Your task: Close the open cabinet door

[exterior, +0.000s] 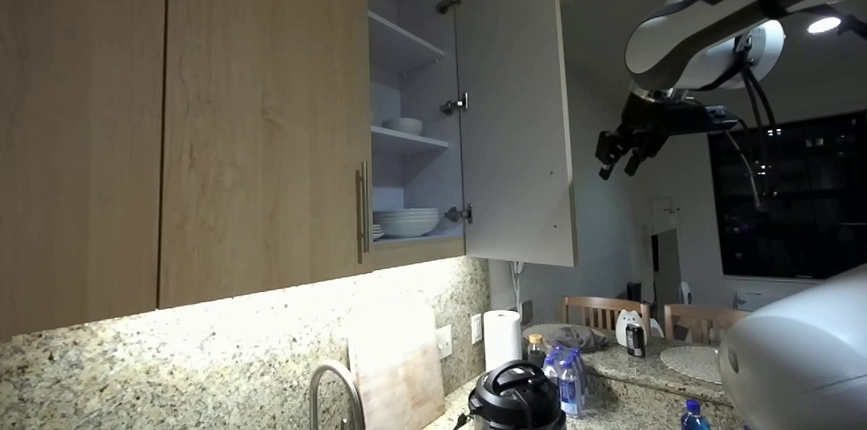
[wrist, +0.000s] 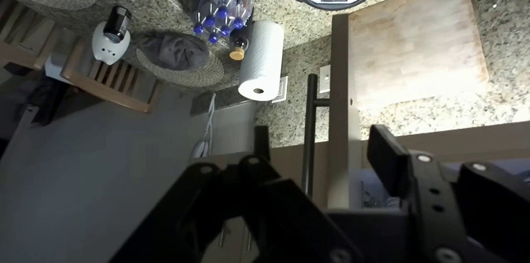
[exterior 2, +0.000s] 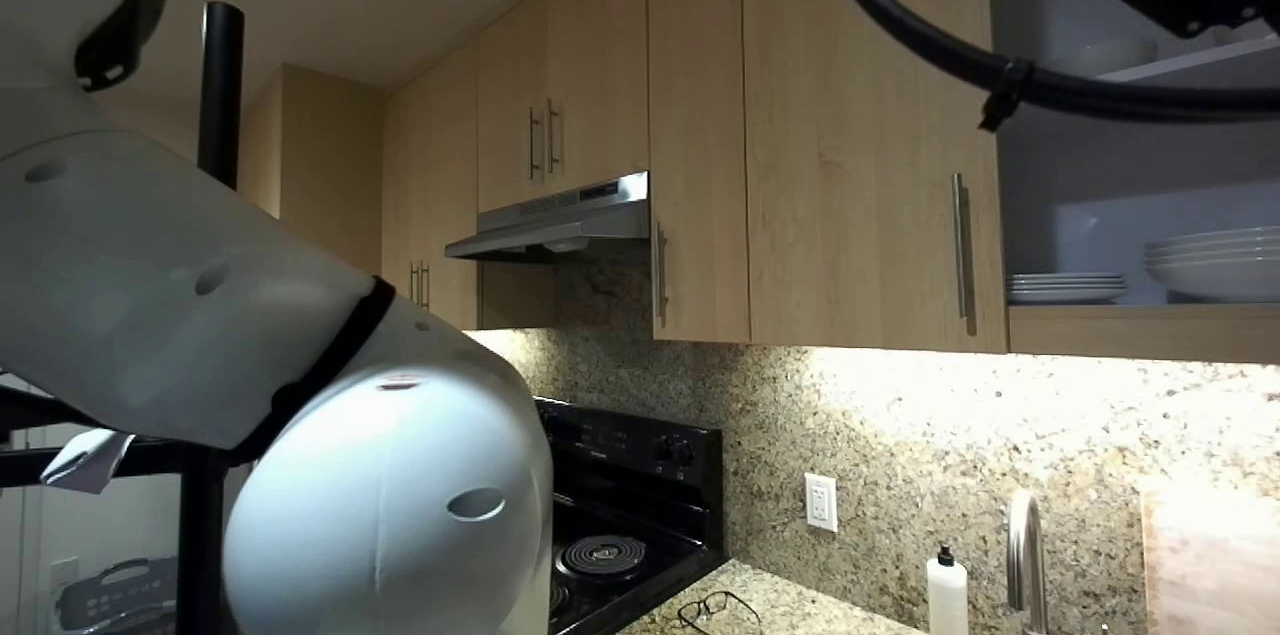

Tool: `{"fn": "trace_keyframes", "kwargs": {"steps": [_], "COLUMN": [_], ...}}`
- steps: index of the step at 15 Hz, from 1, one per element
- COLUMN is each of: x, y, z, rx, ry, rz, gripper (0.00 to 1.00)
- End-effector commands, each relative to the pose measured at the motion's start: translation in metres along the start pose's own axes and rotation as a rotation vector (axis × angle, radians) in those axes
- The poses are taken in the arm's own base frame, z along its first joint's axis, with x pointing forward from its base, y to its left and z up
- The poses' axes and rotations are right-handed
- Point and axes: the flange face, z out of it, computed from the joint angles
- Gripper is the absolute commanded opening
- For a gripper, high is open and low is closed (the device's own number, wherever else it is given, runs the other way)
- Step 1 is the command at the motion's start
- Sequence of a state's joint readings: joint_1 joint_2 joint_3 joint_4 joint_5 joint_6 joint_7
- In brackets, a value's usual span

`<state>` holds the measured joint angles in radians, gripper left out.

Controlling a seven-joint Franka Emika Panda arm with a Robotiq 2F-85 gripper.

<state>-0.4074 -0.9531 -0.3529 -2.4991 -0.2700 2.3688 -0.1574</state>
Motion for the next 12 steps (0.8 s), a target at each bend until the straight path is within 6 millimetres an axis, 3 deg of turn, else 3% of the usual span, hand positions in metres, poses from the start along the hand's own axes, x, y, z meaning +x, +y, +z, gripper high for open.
{"fn": "trace_keyframes", "kwargs": {"steps": [1, 6, 12], "x": [0.008, 0.025, 0.057], "y": [0.015, 0.024, 0.034], "z": [-0.001, -0.006, -0.010], "rx": [-0.032, -0.035, -0.036], "ry": [0.050, 0.125, 0.186], "rz": [0.095, 0.170, 0.232], "gripper": [0.34, 0.02, 0.00]}}
